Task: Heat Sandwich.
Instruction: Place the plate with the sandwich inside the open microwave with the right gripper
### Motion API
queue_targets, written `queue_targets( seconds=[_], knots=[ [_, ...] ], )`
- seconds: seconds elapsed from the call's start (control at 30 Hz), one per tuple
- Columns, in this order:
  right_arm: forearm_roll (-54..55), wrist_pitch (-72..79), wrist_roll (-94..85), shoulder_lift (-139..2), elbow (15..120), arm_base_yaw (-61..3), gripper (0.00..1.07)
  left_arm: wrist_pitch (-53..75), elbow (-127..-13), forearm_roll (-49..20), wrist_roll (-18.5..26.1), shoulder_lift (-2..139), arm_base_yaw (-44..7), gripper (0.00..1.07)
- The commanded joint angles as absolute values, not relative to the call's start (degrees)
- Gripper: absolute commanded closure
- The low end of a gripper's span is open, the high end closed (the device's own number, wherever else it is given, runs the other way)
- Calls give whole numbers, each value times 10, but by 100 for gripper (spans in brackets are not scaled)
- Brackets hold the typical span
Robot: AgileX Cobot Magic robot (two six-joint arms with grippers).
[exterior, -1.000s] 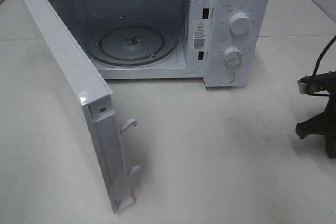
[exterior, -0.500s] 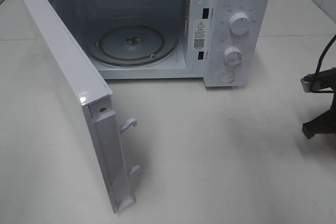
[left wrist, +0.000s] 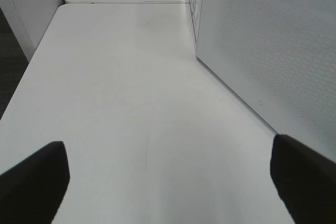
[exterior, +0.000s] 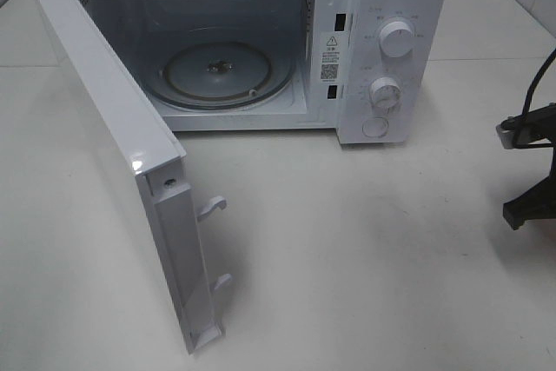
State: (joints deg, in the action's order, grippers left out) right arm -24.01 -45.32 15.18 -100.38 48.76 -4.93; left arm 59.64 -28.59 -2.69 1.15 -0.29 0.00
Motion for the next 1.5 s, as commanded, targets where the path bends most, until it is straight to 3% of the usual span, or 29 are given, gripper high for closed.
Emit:
queue_targets(
  seconds=[0.03, 0.9, 1.5],
  knots=[
    [-261, -477, 158, -990, 486, -65, 107, 593, -284, -28, 11, -18, -2, 9],
    [-266, -549, 160, -906, 448, -177, 107, 593, -284, -28, 11, -18, -2, 9],
    [-266, -615, 166, -800, 433, -305, 107, 593, -284, -28, 11, -18, -2, 9]
  ],
)
